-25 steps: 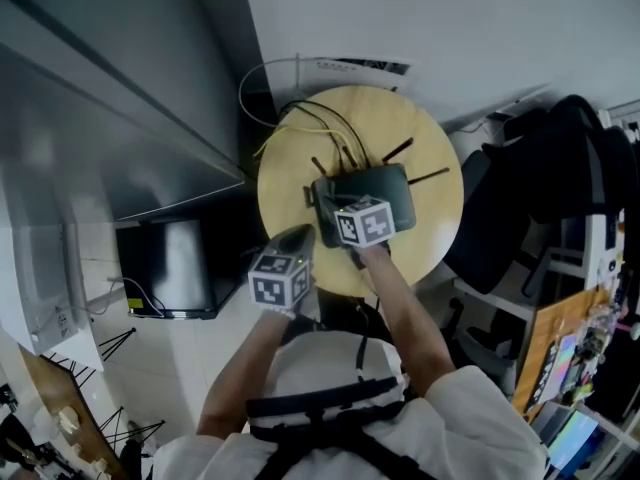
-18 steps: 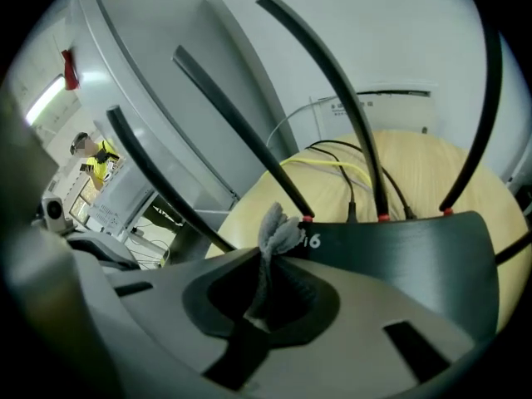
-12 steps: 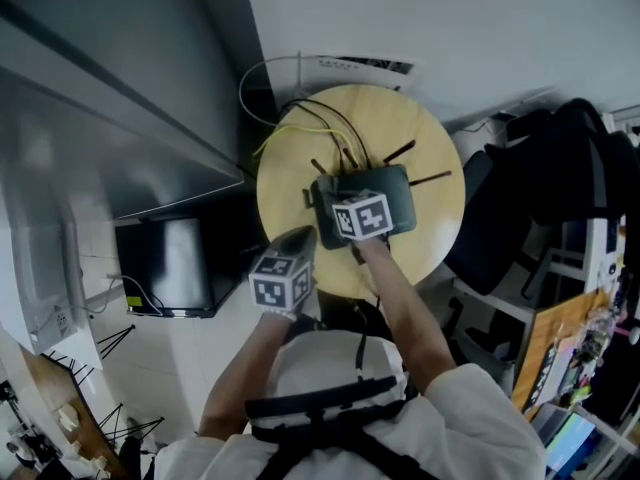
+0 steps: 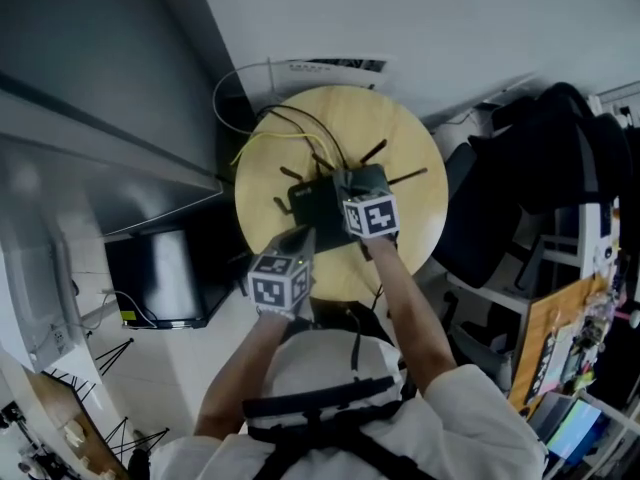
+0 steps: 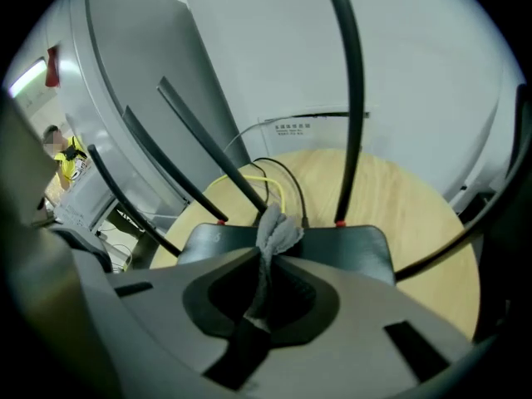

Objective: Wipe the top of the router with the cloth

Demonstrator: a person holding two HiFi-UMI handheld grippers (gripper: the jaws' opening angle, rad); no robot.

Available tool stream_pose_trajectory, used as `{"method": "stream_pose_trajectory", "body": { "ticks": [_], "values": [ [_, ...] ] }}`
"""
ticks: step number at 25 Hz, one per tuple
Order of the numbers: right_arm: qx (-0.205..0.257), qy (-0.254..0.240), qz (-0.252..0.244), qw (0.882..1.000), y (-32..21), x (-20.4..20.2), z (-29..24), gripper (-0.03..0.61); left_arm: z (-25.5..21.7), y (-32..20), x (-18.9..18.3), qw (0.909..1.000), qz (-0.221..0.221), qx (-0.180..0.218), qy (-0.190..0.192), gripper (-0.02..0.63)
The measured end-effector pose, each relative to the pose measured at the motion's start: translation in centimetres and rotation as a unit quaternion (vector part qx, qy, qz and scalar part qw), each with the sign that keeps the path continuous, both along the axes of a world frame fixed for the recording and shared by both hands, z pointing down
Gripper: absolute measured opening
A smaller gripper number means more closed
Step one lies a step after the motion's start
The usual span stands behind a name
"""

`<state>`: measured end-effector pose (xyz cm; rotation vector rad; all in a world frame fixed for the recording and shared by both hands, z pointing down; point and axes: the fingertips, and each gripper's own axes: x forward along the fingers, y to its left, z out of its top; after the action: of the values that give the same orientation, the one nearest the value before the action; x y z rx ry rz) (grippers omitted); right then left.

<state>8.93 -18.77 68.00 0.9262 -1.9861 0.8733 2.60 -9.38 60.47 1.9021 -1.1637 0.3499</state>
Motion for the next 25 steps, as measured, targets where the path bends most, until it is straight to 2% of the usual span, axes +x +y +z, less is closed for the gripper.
{"method": "stream_pose_trajectory", "body": {
  "ticks": [6,10,15,22,25],
  "values": [
    [0.055,0.095,0.008,0.994,-2.2,4.8,0.1,0.037,0.1,-0.8,2.1,0.9999,0.017,-0.001,0.001,-0.011],
    [0.070,0.147,0.022,0.986,-3.0,7.4,0.2,0.037,0.3,-1.0,2.9,0.9998,0.020,-0.004,0.001,-0.011],
    [0.090,0.210,0.009,0.973,-2.7,9.5,-0.1,0.037,0.4,-1.1,3.6,0.9998,0.021,-0.005,0.003,-0.011],
    [0.131,0.270,-0.029,0.954,-2.4,11.3,-1.4,0.037,0.5,-1.2,4.2,0.9997,0.023,-0.005,0.005,-0.011],
    [0.112,0.261,-0.035,0.958,-1.9,11.2,-0.4,0.037,0.5,-1.0,4.1,0.9998,0.020,-0.007,0.004,-0.011]
  ]
}}
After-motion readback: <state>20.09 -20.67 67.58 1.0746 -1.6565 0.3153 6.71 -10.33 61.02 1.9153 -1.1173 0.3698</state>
